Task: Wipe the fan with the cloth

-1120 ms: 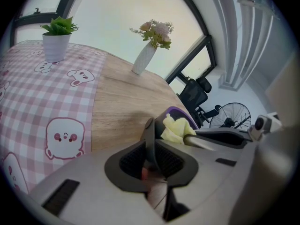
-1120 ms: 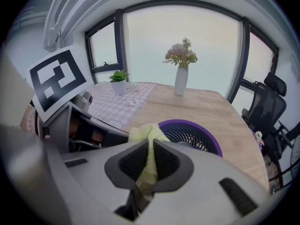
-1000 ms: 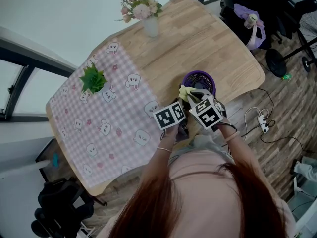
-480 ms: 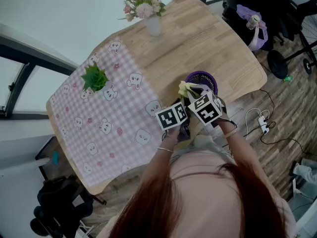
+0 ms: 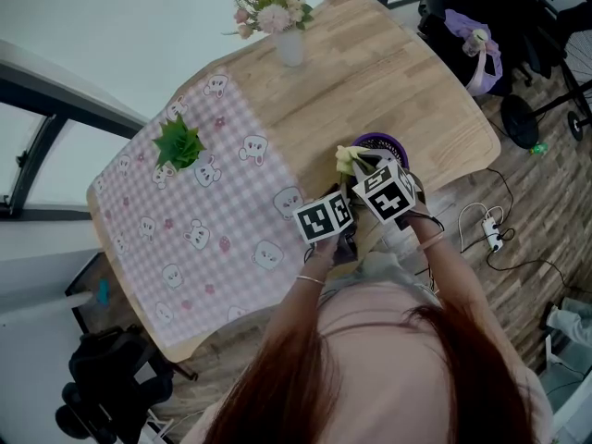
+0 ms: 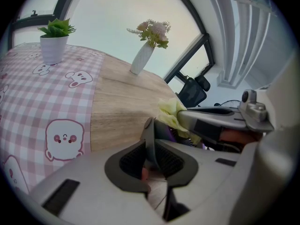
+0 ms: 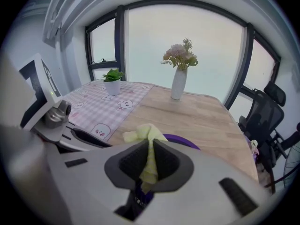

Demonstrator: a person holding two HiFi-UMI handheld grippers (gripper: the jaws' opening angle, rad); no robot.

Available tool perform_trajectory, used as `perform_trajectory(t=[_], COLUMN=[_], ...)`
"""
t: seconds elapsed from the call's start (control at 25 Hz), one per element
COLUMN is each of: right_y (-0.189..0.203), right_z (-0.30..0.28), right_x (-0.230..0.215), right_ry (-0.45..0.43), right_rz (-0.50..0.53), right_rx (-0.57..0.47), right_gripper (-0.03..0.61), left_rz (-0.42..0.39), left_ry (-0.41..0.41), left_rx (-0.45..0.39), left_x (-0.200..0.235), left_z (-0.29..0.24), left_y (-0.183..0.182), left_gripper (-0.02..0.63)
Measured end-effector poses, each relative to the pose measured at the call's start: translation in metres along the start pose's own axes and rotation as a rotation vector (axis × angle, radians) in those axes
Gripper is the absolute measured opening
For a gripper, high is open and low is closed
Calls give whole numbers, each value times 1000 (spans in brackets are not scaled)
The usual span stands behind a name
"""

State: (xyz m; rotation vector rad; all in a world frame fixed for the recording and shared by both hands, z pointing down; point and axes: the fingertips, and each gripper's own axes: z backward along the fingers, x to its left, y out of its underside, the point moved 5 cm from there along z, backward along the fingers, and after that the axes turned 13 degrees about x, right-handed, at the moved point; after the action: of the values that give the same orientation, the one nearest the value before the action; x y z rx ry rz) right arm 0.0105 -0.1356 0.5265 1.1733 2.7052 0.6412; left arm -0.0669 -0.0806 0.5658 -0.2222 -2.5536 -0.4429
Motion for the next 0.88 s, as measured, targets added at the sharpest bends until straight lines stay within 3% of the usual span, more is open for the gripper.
perform_trajectory(t=[0.68, 0.88], right_y=[-3, 0], right_z=[-5, 6], right_x=[-29, -35], right_ry=[30, 43], right_rz=[-32, -59], right_rx=[33, -16], right_gripper=[26, 26], left_rz=[-2, -1], left_ry=[0, -2], left_rx=[4, 6], left_x=[1, 0], left_z=[0, 0], left_y=[-1, 0], left_gripper=[57, 57])
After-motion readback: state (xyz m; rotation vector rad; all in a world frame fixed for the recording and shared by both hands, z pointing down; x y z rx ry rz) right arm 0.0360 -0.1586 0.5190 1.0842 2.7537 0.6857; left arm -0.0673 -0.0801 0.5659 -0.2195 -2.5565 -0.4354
